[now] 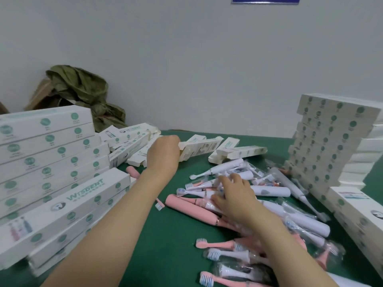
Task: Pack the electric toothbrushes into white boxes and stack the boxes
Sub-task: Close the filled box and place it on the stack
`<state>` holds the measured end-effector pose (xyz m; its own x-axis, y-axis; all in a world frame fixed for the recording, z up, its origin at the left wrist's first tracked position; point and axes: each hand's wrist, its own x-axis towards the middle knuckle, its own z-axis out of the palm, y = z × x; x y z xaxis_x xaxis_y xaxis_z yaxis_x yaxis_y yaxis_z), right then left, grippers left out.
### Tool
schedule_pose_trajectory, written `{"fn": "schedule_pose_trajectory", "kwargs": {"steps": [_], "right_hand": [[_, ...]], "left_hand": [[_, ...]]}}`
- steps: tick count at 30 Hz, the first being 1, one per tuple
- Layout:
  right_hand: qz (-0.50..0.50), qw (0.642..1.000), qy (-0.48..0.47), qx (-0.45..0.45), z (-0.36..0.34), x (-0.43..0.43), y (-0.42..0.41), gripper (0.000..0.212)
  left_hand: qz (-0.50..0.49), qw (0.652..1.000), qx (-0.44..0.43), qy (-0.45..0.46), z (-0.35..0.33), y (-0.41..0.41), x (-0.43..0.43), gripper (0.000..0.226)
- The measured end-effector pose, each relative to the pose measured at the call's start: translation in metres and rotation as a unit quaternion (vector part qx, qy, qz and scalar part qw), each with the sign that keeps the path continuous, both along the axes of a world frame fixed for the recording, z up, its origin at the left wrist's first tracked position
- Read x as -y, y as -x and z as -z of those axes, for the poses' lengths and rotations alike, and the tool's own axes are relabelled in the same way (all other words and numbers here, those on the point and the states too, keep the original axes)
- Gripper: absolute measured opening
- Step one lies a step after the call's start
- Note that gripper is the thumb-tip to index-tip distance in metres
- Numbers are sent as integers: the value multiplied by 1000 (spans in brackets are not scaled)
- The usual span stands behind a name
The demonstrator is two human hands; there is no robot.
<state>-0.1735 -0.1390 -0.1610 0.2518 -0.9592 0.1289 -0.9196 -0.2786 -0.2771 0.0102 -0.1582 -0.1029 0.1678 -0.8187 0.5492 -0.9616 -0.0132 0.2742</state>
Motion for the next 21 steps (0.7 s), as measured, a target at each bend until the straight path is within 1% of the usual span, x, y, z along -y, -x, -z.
{"fn": "schedule_pose_trajectory", "kwargs": {"steps": [2, 4, 5, 6, 7, 8, 9, 10, 11, 12, 14, 15, 17, 18, 19, 20, 21], "right_hand": [[-1, 1000, -4, 17, -3, -4, -1, 38], [-5, 999, 13, 30, -8, -8, 0, 36], [-2, 998, 17, 66, -13, -10, 0, 35], [6, 989, 7, 146, -18, -11, 1, 34], [19, 958, -34, 284, -25, -14, 1, 32], [25, 886, -111, 450, -34, -17, 0, 32], [10, 778, -196, 597, -43, -20, -1, 36], [-9, 663, -268, 699, -50, -22, 1, 38], [-33, 583, -308, 751, -54, -22, 3, 41], [-66, 541, -328, 772, -58, -24, 5, 41], [-145, 503, -331, 785, -65, -28, 6, 36], [-175, 478, -332, 794, -67, -30, 8, 40], [-230, 420, -341, 809, -69, -33, 12, 56], [-247, 404, -344, 810, -70, -35, 12, 62], [-243, 403, -345, 812, -70, -36, 11, 65], [-217, 407, -349, 816, -71, -36, 9, 65], [-178, 412, -358, 819, -71, -36, 6, 60]], "left_hand": [[6, 994, -68, 83, -8, -11, -26, 22], [35, 980, -106, 166, -15, -19, -52, 22], [59, 972, -103, 203, -18, -21, -63, 22], [82, 965, -82, 237, -19, -23, -72, 22], [101, 956, -57, 268, -19, -24, -81, 22], [115, 947, -37, 298, -17, -24, -87, 24], [125, 938, -29, 323, -14, -23, -93, 27], [133, 929, -27, 344, -11, -22, -97, 30], [142, 921, -26, 362, -8, -21, -100, 33], [152, 913, -19, 377, -4, -19, -102, 34], [159, 901, 14, 403, 3, -20, -106, 33], [158, 897, 34, 411, 5, -22, -106, 34], [155, 890, 78, 422, 7, -29, -109, 35], [157, 887, 99, 423, 9, -32, -110, 35], [160, 886, 113, 421, 11, -34, -111, 34], [163, 888, 111, 416, 13, -34, -111, 32], [163, 896, 82, 405, 15, -33, -110, 30]]}}
